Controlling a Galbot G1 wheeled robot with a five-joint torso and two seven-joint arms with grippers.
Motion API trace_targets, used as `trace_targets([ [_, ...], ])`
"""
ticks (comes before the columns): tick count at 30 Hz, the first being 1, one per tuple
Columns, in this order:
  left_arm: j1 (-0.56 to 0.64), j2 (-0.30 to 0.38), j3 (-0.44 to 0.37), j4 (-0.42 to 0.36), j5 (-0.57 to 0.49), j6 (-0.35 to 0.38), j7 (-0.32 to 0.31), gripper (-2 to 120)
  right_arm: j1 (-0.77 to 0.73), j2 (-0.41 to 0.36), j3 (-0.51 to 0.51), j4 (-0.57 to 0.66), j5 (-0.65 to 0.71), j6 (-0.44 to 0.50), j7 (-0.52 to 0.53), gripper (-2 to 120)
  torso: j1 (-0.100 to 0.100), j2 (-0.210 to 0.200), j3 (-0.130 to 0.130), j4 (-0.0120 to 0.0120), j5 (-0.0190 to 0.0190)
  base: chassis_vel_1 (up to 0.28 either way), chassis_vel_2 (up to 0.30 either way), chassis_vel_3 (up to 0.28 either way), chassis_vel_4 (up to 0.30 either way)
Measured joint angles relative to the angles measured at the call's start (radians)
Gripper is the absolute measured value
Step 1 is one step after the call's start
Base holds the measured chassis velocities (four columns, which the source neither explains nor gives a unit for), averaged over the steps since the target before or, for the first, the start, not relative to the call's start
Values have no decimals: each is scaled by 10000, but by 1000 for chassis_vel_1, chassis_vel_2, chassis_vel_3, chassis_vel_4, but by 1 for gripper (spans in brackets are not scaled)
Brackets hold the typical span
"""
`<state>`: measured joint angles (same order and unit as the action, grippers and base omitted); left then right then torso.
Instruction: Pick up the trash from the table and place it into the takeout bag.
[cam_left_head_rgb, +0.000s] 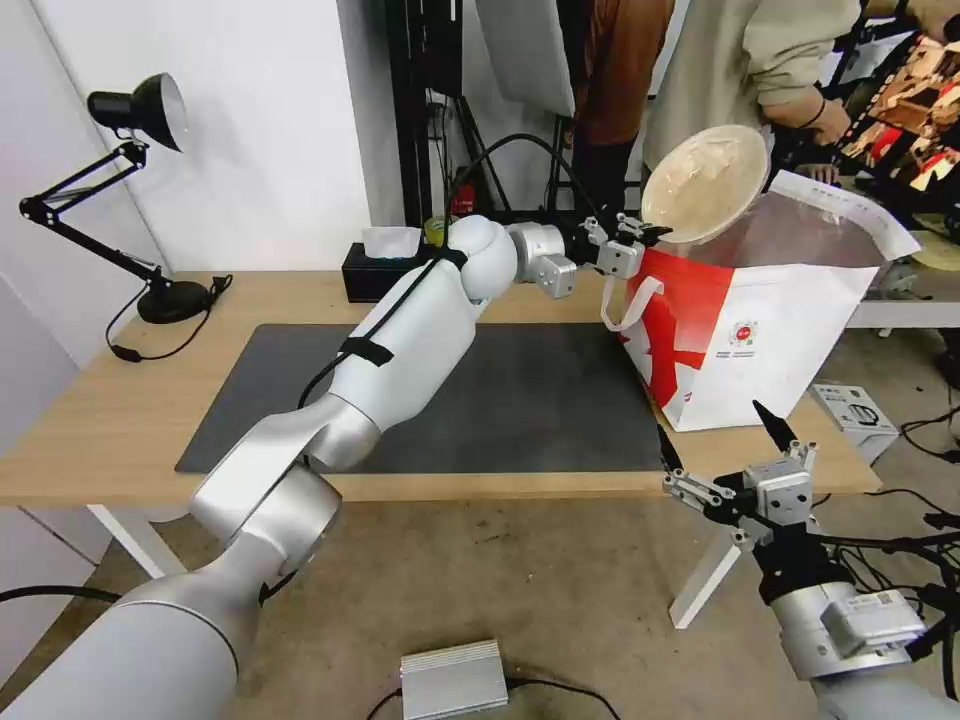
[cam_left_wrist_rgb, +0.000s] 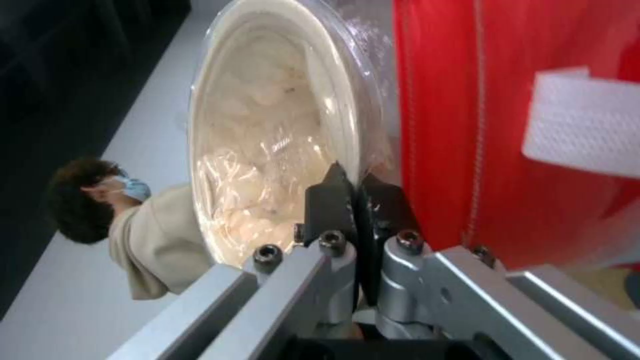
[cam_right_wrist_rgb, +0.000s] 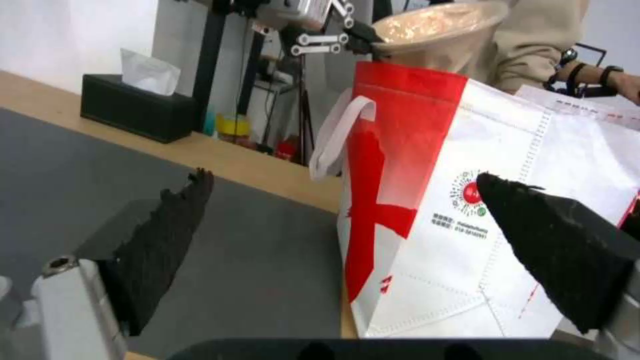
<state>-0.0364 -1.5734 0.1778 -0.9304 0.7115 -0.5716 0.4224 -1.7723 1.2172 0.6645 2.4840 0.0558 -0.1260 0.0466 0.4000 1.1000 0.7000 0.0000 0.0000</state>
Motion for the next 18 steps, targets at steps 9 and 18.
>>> trace_targets([
  [9,-206,-209,-68,385,492,-15,435,0,0,0,0,0,0,0,0,100,0,0,0,0,0,0,0,0,0],
  [18,-287,-208,193,598,509,0,530,0,-1,0,0,0,0,0,0,100,-1,0,0,0,-1,0,0,0,0],
])
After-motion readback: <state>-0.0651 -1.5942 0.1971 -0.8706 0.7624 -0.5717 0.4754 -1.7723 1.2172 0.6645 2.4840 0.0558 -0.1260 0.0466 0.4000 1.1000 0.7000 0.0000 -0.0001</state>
